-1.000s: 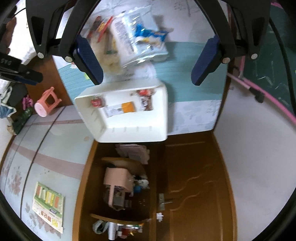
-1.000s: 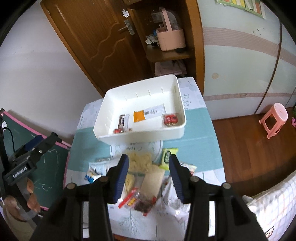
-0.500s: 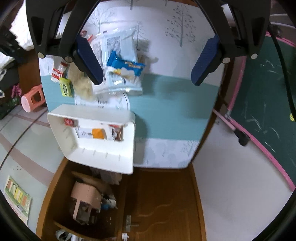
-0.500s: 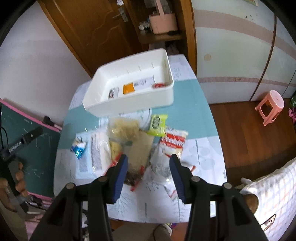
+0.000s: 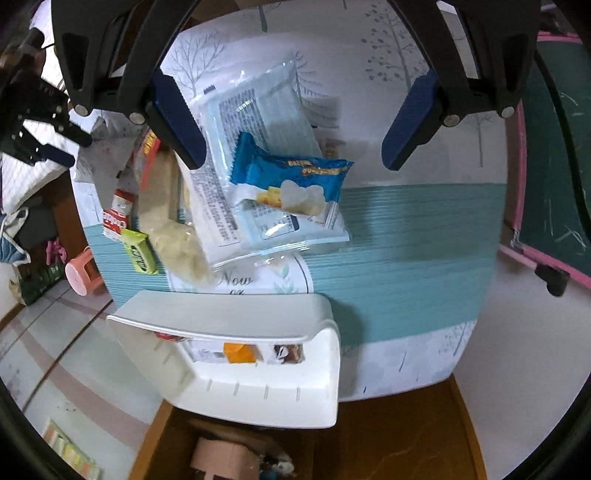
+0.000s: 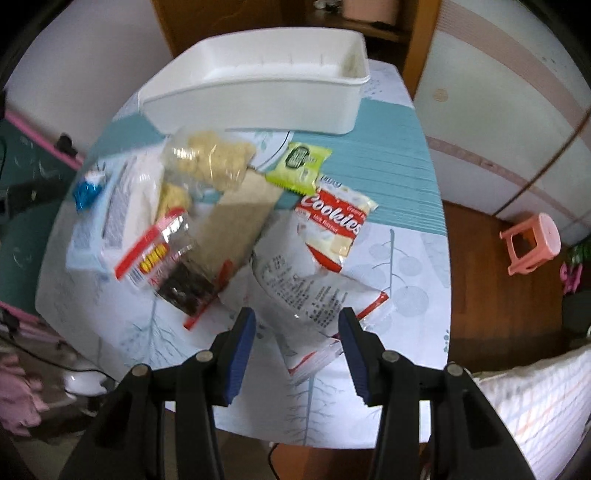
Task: Organize snacks
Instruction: 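Move both tools back over the remaining snacks, then grasp the blue biscuit pack with the left tool while the right tool grasps the white Cookies bag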
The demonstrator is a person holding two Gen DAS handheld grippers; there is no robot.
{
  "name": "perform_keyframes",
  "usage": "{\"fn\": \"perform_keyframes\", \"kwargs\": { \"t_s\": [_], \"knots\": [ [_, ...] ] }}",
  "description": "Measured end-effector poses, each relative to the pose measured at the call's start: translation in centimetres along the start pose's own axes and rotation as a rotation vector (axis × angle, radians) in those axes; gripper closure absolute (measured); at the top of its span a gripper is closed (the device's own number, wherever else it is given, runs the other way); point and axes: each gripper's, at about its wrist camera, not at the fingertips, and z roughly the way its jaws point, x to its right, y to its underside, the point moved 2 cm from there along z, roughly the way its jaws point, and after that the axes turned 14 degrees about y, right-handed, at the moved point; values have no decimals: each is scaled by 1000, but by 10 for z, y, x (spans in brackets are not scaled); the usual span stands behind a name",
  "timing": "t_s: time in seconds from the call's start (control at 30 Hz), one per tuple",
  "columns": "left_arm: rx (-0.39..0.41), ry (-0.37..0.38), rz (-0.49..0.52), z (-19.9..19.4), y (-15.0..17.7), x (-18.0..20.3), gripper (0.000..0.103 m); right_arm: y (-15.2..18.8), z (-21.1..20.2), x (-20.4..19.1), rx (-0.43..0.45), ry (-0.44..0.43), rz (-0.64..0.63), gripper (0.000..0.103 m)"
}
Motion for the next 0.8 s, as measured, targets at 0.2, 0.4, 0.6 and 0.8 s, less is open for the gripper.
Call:
{"fn": "perform_keyframes", "kwargs": {
  "t_s": [0.2, 0.4, 0.6, 0.8],
  "knots": [
    [-45, -12, 3, 23, -4, -5, 7, 2, 12, -12, 10, 22, -105, 54],
    [-69, -28, 13, 36, -11, -5, 7, -1, 22, -20, 17, 49, -173, 47],
    [-74, -54, 38, 42, -17, -2, 9, -6, 27, -19, 3, 18, -172, 46],
    [-82, -50, 59, 42, -19, 2, 28, -11, 19, -16, 48, -3, -211, 44]
  ]
}}
